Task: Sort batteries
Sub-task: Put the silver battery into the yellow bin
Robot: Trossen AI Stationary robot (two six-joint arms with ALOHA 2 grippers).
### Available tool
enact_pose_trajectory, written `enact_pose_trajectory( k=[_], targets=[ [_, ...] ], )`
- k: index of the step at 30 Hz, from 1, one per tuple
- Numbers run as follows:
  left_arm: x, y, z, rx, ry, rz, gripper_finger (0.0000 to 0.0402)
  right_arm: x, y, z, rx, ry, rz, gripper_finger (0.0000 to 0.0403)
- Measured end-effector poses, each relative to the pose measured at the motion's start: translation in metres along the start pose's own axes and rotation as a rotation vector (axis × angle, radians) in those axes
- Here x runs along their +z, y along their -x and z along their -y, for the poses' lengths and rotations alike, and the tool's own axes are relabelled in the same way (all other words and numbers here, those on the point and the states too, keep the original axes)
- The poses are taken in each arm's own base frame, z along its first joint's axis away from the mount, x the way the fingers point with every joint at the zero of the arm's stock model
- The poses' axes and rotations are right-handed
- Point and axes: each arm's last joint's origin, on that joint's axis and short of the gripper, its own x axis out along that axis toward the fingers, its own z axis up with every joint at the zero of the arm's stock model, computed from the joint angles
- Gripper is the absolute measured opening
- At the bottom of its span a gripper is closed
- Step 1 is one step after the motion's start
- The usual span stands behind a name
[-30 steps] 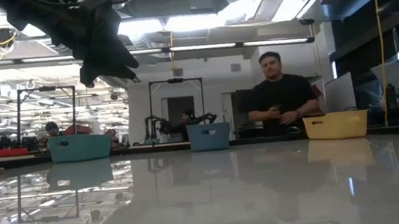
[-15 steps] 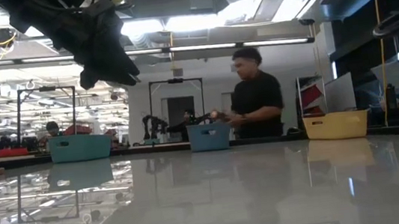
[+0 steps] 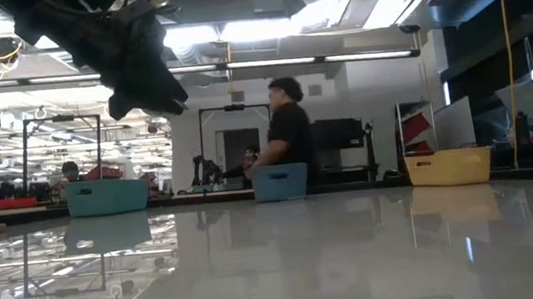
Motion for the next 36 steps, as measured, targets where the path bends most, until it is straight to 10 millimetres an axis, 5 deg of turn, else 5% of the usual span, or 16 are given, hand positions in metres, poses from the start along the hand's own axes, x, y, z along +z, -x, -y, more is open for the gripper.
enact_pose_trajectory(
  k=[10,17,26,36],
  targets=[
    [0.001,0.000,0.001,-0.008,-0.017,0.014,0.0129,0.032,0.052,0.033,0.195,-0.128,0.158,0.0011],
    [0.001,0.000,0.001,-0.024,0.019,0.004,0.0129,0.050,0.069,0.034,0.387,-0.112,0.251,0.0084],
    [0.007,0.000,0.002,-0.052,0.084,0.060,0.0129,0.049,0.035,0.003,0.376,-0.065,0.165,0.0205],
    [0.080,0.034,0.025,-0.240,-0.027,0.352,0.0129,0.034,-0.010,-0.036,0.305,0.021,0.050,0.0201]
  ],
)
